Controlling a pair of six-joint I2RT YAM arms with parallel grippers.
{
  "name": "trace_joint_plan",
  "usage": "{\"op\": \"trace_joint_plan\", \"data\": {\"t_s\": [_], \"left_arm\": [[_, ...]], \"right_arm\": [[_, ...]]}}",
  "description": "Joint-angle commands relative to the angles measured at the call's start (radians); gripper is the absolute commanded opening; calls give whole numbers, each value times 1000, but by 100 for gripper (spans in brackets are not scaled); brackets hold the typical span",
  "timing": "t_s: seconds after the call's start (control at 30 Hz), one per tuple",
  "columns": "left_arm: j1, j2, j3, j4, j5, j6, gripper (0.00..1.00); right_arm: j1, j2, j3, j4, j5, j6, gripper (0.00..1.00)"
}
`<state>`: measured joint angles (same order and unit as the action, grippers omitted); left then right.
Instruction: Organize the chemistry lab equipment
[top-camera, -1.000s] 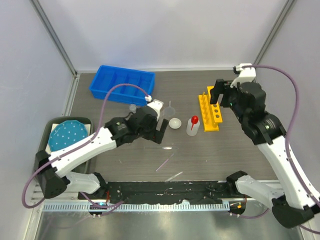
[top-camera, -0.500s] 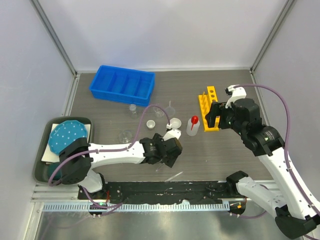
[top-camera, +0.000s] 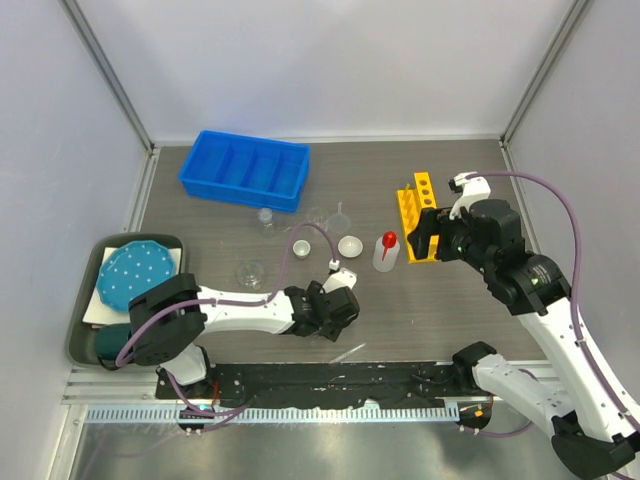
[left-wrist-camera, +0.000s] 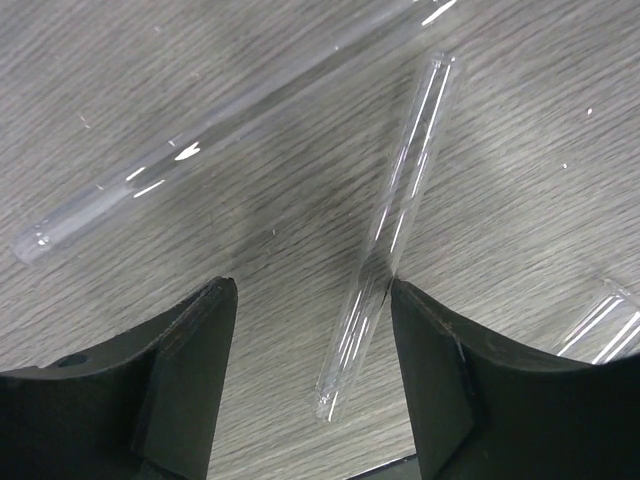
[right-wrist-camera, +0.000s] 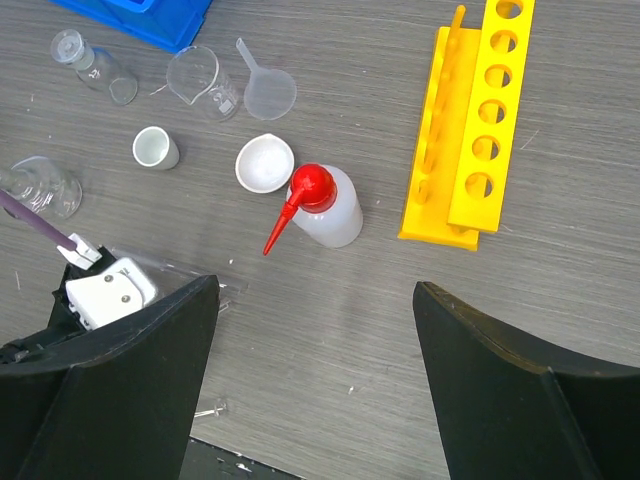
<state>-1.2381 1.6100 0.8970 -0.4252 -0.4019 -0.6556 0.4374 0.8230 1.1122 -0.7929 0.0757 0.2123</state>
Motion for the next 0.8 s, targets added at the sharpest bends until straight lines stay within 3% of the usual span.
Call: {"op": "trace_joint_plan", "data": {"t_s": [0.0, 0.43, 0.77], "left_arm": [[-9, 8, -30, 97, 21, -19, 66], [-18, -45, -15, 54, 35, 22, 64], [-18, -137, 152, -135, 44, 145, 67]], "right_arm": [[9, 5, -3, 14, -10, -10, 84], [30, 34, 3, 12, 2, -8, 84], [41, 33, 9, 3, 1, -5, 84]]}}
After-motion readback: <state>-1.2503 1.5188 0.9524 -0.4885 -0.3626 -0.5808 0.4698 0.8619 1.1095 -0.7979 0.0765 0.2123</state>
